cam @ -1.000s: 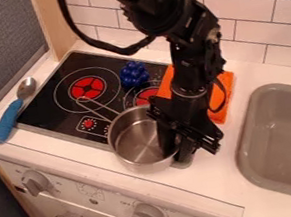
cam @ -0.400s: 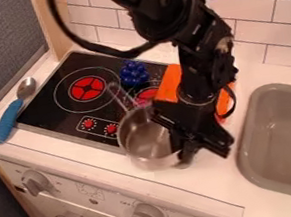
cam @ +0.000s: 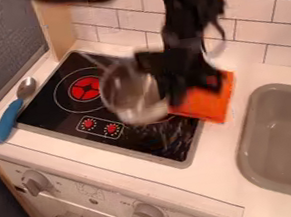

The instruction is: Move the silver pot on the left burner

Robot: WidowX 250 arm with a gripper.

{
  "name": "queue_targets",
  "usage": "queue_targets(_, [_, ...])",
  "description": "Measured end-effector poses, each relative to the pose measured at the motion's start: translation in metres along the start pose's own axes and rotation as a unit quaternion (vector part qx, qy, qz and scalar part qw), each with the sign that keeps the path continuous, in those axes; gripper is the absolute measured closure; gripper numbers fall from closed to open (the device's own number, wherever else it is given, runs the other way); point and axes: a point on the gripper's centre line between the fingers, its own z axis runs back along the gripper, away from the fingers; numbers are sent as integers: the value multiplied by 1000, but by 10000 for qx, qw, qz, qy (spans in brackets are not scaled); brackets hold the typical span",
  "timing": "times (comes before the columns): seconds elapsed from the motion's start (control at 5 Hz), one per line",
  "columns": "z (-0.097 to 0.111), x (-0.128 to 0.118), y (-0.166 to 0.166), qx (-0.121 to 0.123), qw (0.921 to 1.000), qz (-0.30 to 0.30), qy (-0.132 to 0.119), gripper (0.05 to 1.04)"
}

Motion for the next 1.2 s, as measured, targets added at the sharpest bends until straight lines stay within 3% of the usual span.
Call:
queue_targets(0.2, [-26, 40, 46, 358, 9951, 816, 425, 1006])
queue_targets(0.4, [-57, 72, 91, 551, 9802, 1663, 922, 1006])
queue_targets(0.6, [-71, 91, 117, 597, 9667, 2204, 1155, 1006])
queue_targets(1.0, [-77, 93, 125, 560, 9616, 2377, 1255, 975])
queue_targets(1.2, [-85, 85, 123, 569, 9633, 2251, 1345, 793])
